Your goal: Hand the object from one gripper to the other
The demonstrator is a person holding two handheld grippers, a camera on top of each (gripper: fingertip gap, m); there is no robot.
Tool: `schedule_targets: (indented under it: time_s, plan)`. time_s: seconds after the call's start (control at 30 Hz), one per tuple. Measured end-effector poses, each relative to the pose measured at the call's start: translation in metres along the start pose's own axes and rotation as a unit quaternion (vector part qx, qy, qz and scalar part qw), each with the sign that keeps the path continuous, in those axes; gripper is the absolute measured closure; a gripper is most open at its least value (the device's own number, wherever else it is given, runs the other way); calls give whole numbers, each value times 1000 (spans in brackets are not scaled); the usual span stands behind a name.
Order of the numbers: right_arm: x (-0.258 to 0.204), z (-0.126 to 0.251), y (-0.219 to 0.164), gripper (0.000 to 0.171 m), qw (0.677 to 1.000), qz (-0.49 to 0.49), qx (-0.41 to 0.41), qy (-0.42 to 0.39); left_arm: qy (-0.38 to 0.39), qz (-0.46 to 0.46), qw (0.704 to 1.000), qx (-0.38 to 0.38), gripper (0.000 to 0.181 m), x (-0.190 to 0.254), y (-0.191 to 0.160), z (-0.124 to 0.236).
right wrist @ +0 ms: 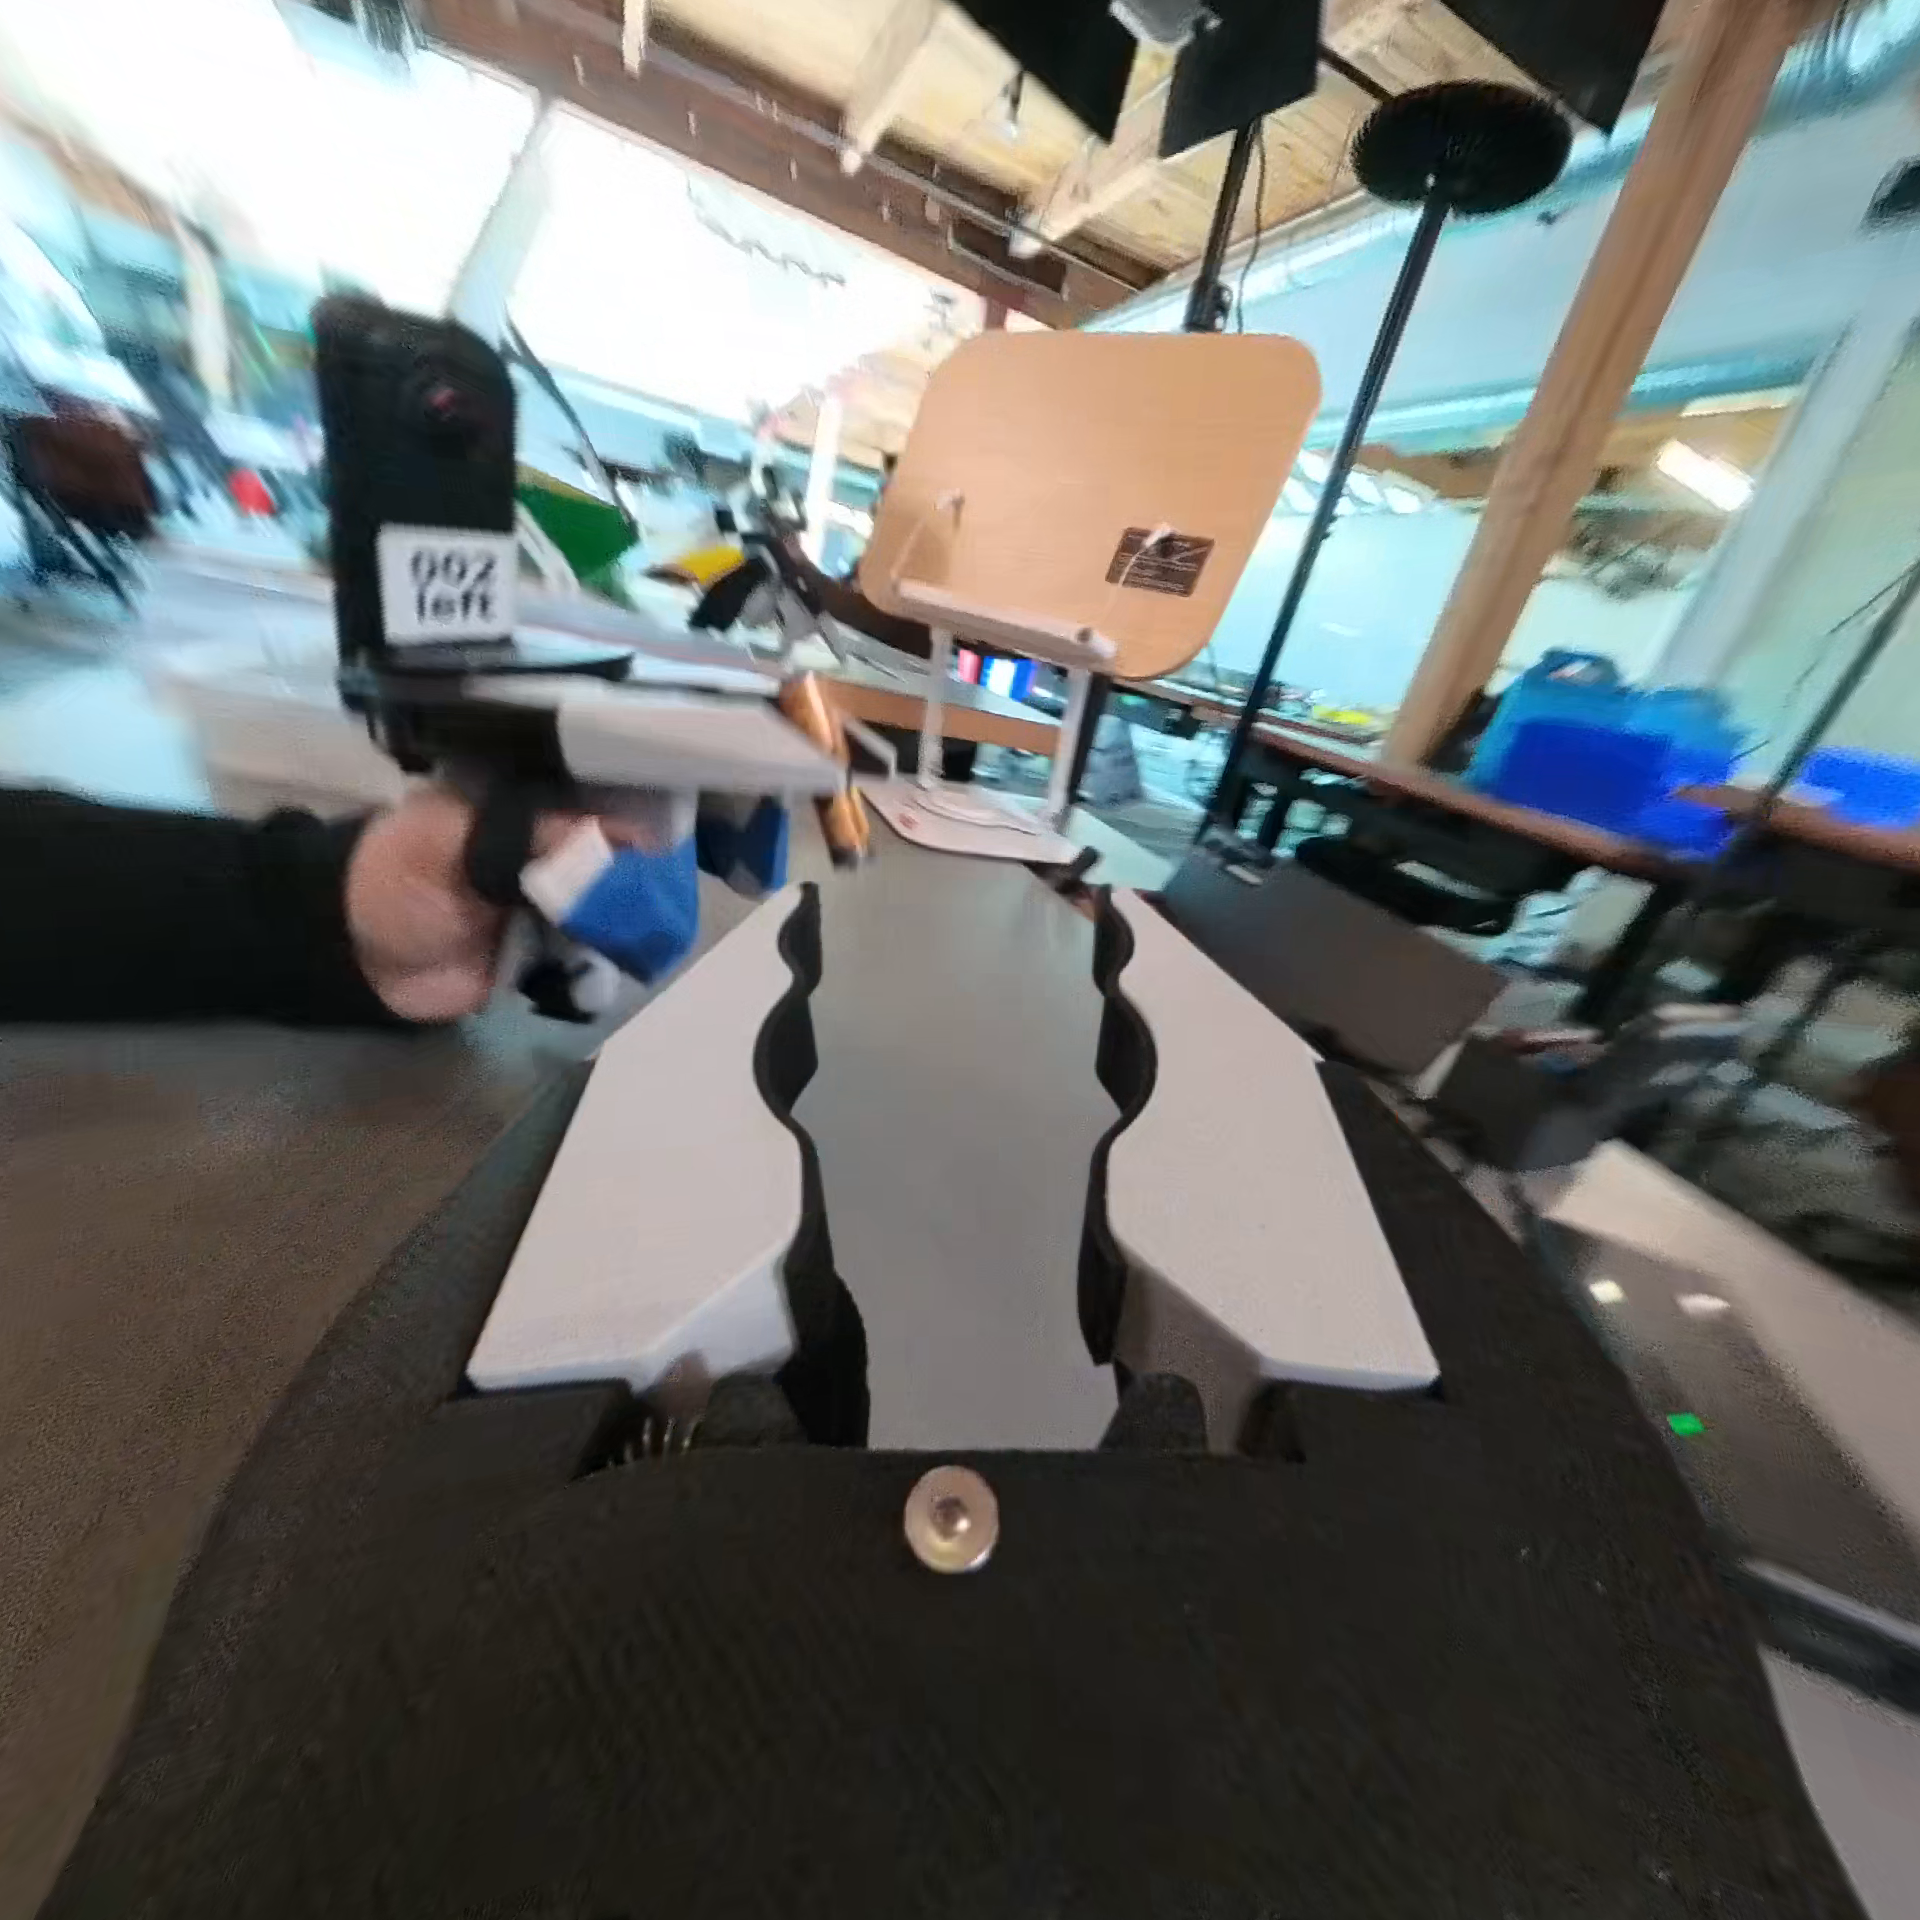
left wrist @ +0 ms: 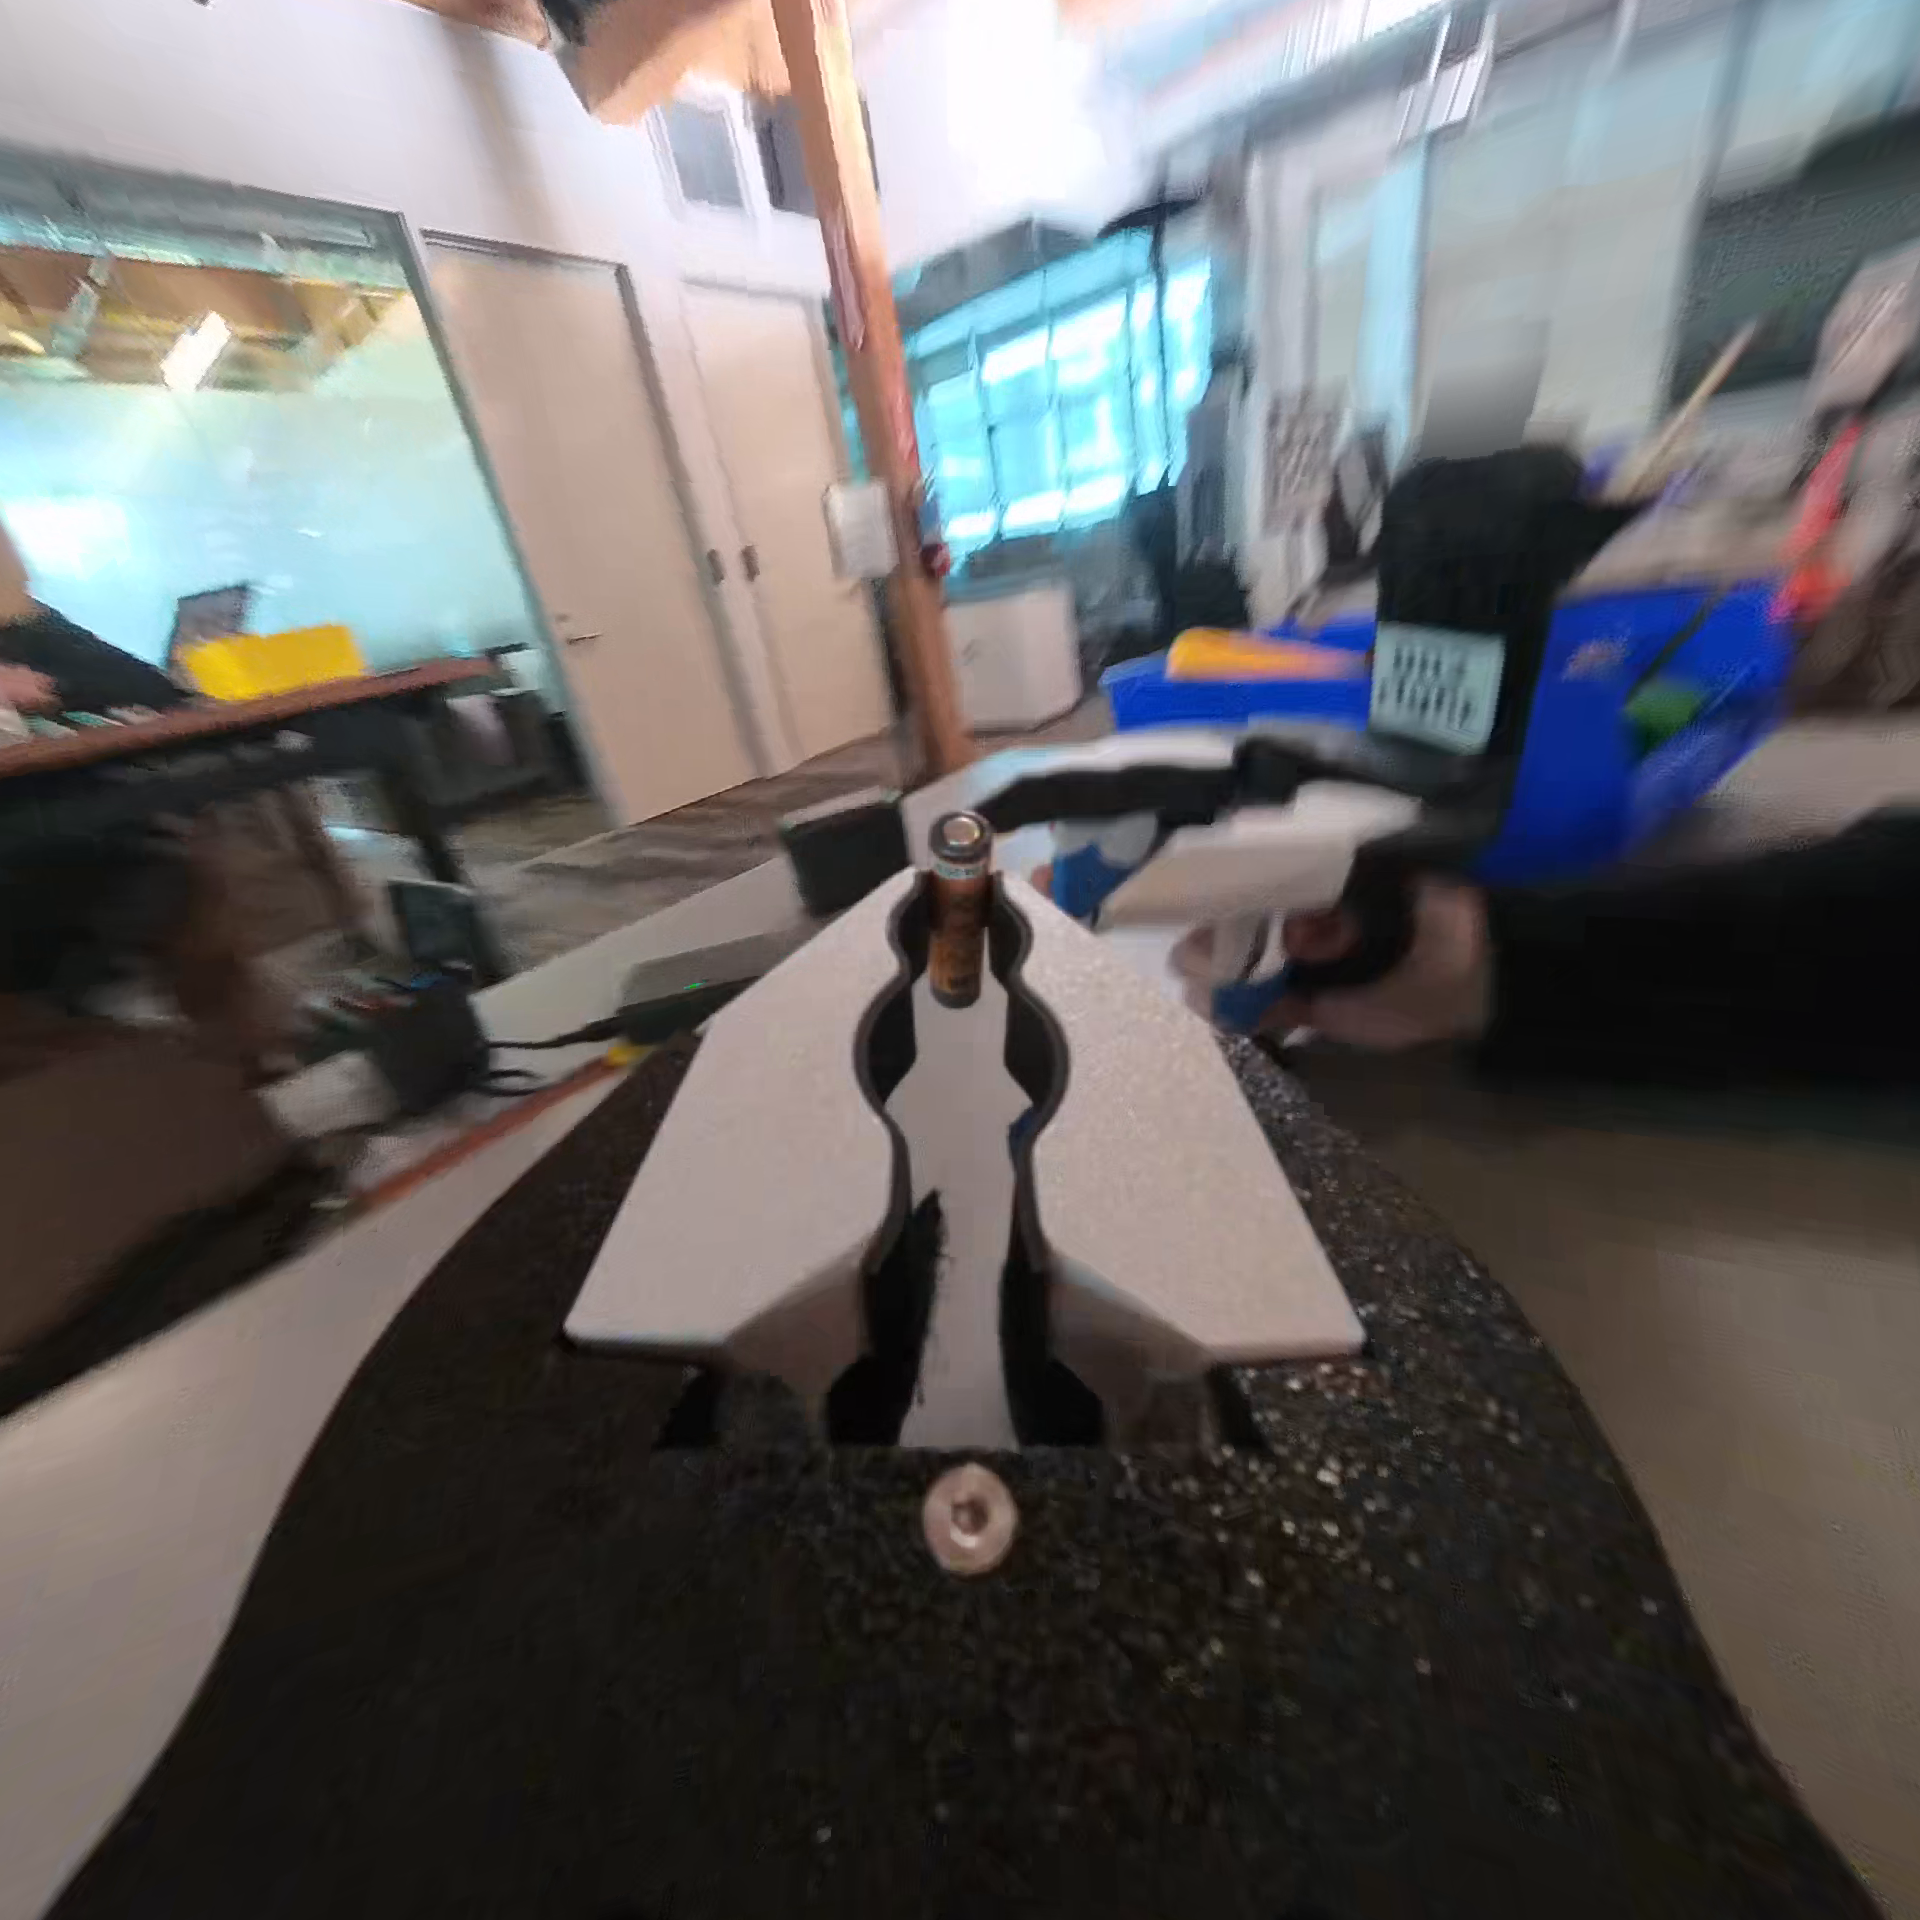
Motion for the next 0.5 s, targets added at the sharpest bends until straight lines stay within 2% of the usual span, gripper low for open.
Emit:
schedule_targets:
  time_s: [0.1, 0.2, 0.27, 0.5]
  plan:
    - [-17, -5, -3, 127, 990, 136, -25, -14, -65, 164, 978, 110, 174, -12, 1, 9]
    - [-31, -11, 0, 136, 978, 206, -20, -35, -113, 269, 942, 169, 174, -19, -2, 11]
    - [-34, -13, 4, 140, 970, 232, -11, -66, -130, 297, 930, 175, 174, -19, -4, 9]
    - [-43, -16, 6, 149, 967, 245, -4, -65, -165, 313, 924, 148, 173, -11, -7, -1]
Point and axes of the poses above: each gripper's, where its closed fingertips meet, z back along the fingers, y out of its top, x = y × z across the jaws, the point moved 7 cm from there along z, back along the fingers, and after that the axes turned 6 degrees about -y, right-handed, at the moved point
